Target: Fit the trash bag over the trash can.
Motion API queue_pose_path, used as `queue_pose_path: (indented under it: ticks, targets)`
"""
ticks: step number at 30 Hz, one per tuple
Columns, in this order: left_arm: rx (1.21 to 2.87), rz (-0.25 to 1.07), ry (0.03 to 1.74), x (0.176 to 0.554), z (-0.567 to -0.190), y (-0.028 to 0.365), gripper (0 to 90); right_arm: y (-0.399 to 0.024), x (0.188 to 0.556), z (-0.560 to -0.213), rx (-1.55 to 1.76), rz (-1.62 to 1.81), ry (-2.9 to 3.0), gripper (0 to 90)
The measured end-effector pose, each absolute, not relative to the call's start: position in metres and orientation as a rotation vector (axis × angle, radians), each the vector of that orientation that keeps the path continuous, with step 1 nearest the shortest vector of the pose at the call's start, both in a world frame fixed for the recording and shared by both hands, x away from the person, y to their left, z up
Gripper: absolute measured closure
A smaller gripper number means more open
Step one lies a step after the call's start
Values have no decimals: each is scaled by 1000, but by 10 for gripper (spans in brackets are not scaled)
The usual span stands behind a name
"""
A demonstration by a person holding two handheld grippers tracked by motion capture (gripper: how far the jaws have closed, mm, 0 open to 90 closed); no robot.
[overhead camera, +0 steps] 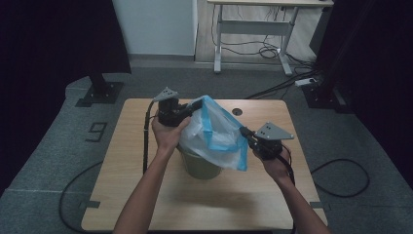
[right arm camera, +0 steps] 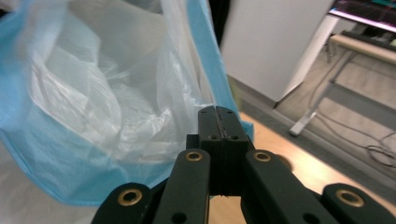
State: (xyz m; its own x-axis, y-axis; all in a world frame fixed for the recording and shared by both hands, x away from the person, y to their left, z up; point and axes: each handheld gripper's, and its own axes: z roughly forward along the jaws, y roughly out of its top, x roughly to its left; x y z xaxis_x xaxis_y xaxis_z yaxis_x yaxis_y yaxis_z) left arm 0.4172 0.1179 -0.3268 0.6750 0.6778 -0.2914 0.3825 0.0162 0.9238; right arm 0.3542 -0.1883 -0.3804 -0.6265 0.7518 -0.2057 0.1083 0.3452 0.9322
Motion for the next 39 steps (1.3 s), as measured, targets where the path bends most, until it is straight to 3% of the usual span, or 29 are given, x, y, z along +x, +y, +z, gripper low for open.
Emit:
queue_pose_path:
  ticks: [15,23,39]
  targets:
    - [1497,294,932,408,-315,161,894,-221,371,-365,854,1241,1824,888]
    - [1512,264,905,387,-326,177,894,-231,351,-371,840,1327,1802,888]
    - [1528,169,887,347,-374,205,893,-230,295,-431,782,1498,1973,888]
